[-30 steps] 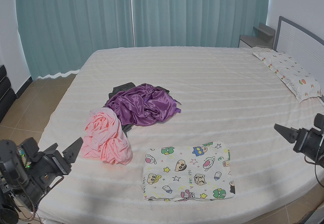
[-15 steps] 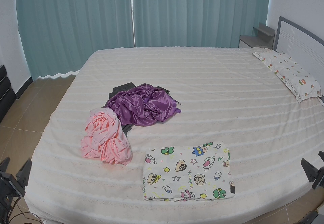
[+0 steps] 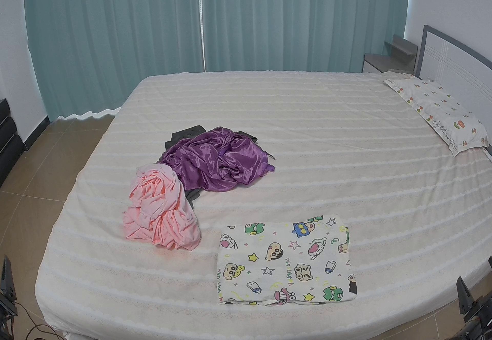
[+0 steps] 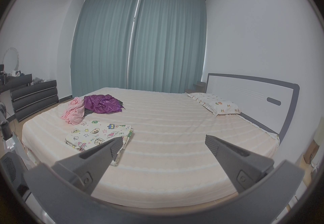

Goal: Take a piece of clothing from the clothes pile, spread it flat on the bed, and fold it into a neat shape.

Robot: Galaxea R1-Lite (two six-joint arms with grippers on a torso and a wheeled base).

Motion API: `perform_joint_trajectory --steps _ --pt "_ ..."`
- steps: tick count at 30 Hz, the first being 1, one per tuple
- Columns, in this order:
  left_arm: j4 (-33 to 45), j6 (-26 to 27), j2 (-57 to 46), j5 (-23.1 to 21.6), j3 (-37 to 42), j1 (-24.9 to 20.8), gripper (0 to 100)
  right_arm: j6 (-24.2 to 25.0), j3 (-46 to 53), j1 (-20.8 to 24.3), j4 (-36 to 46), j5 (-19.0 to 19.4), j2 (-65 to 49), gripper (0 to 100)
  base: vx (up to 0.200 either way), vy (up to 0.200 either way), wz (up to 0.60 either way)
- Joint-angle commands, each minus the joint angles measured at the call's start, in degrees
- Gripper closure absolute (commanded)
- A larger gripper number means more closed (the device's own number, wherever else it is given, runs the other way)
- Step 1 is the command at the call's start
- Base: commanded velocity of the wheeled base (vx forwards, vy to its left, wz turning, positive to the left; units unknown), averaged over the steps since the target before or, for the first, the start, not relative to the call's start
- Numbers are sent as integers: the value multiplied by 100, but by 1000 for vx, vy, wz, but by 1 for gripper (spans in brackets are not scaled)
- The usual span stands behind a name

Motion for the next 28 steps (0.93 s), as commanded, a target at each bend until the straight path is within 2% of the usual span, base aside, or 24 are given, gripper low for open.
perform_joint_trajectory --steps 1,4,5,8,9,11,14,15,20,24,26,28 --pt "-301 61 -564 -353 611 88 0 87 155 -9 -67 1 -166 0 0 0 0" --pt "-829 70 -564 -581 1042 88 0 -54 146 -9 -76 -8 -166 0 0 0 0" --pt "-1040 70 -564 -792 1226 88 0 -247 155 -9 -76 10 -166 0 0 0 0" --pt "-952 -150 -564 -1495 1226 88 0 -335 164 -9 -85 256 -166 0 0 0 0" --pt "-952 -203 -564 -1768 1226 88 0 -318 182 -9 -137 485 -166 0 0 0 0" --pt "-952 -203 -564 -1926 1226 88 0 -309 199 -9 -199 581 -166 0 0 0 0" --pt "-917 -335 -564 -2673 1226 79 0 -300 226 -9 -304 520 -166 0 0 0 0" --pt "-917 -387 -564 -3069 1226 88 0 -274 226 -9 -304 502 -166 0 0 0 0" --pt "-925 -168 -564 -3244 1226 79 0 34 226 -9 -304 502 -166 0 0 0 0" --pt "-925 -255 -564 -3420 1226 79 0 262 226 -9 -287 590 -166 0 0 0 0" --pt "-934 -115 -564 -3350 1226 88 0 262 226 -9 -260 660 -166 0 0 0 0" --pt "-908 149 -564 -3034 1226 88 0 324 226 -9 -304 696 -166 0 0 0 0"
